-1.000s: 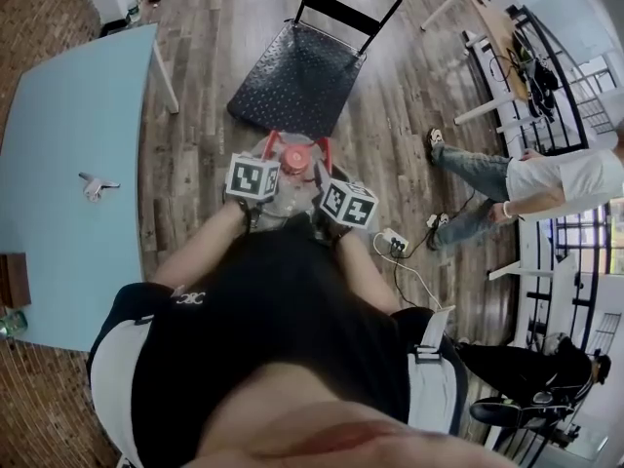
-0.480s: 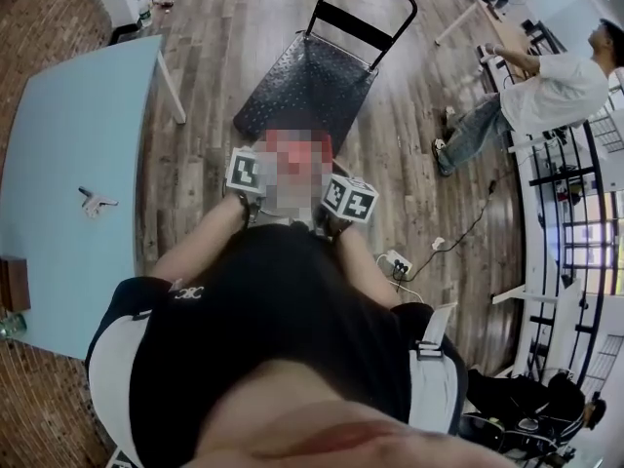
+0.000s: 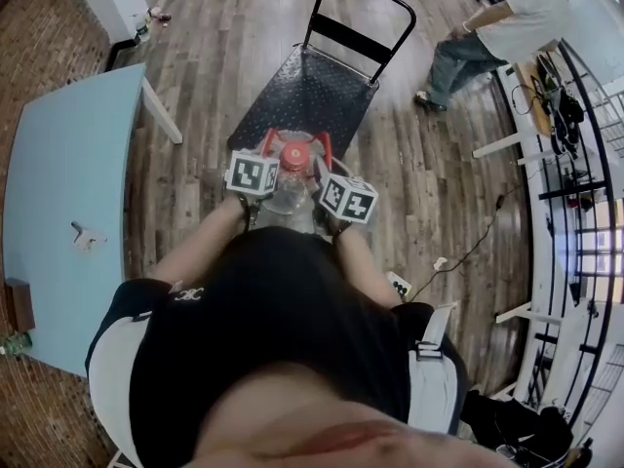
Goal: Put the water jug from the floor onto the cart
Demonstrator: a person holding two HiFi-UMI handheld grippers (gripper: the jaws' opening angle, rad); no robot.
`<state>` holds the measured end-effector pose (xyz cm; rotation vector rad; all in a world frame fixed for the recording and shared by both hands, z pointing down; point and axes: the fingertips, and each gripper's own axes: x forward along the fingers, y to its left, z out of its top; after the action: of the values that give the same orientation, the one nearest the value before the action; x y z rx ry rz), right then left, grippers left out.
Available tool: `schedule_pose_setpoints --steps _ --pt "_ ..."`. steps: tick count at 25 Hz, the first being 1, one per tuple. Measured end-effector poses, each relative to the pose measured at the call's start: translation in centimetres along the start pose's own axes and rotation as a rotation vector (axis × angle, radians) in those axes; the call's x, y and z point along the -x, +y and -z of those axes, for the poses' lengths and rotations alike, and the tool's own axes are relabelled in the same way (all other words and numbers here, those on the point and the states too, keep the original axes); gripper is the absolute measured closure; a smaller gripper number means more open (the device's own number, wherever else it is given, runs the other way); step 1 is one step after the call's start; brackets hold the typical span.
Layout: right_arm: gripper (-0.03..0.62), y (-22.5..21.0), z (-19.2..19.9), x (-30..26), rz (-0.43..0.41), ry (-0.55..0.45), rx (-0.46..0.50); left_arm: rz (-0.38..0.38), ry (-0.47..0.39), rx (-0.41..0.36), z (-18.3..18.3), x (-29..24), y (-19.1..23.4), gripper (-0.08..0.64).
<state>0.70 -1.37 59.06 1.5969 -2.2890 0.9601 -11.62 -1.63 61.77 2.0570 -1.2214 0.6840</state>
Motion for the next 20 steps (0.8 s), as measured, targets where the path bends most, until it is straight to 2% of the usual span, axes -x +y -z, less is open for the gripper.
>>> schedule_pose_setpoints --steps 12,20 --pt "0.508 -9.1 -6.2 -4.8 -0.026 0.051 -0.014 -0.060 0.033 -0.016 -7.2 -8.8 -3.3 0.558" --pt "0.508 -11.6 -7.9 -7.1 -0.070 0.077 -0.009 -0.100 0.053 0.021 -8.8 -11.7 -3.7 0.557"
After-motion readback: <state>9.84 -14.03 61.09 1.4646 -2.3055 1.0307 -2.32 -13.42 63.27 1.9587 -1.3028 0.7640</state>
